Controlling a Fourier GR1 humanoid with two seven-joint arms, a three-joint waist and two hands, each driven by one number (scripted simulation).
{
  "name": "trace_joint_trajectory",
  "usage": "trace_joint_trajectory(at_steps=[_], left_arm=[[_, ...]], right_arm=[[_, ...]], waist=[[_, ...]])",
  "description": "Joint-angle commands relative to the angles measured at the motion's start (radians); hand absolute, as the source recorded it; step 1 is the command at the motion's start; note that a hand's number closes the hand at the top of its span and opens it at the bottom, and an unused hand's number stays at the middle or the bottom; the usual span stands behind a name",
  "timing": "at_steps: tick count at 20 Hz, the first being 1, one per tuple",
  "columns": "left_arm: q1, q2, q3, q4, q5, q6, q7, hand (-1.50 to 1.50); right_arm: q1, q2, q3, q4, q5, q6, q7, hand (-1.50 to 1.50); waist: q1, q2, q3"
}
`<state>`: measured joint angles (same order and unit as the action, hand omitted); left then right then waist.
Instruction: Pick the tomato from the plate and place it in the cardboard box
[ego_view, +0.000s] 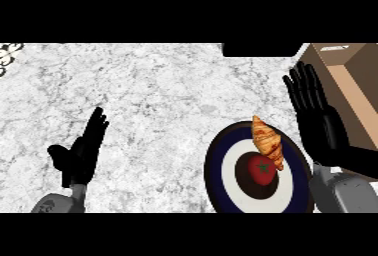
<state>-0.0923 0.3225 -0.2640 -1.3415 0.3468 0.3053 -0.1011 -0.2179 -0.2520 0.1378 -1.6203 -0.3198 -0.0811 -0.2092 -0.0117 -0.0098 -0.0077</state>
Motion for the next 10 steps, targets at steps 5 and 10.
trace_joint_trajectory(at_steps=[5,10], left_arm=[[-0.023,0.105,0.081,-0.097,0.052,-0.060,0.076,0.00],[0.041,0.166,0.140,-0.198,0.149,-0.135,0.176,0.00]], right_arm=[[-0.090,-0.225,0.064,0.050,-0.148,0.431,0.173,-1.50],[-0.043,-0.225,-0.125,0.143,-0.083,0.412,-0.194,-1.50]], waist=[[0.053,0.012,0.009],[0.025,0.009,0.010]])
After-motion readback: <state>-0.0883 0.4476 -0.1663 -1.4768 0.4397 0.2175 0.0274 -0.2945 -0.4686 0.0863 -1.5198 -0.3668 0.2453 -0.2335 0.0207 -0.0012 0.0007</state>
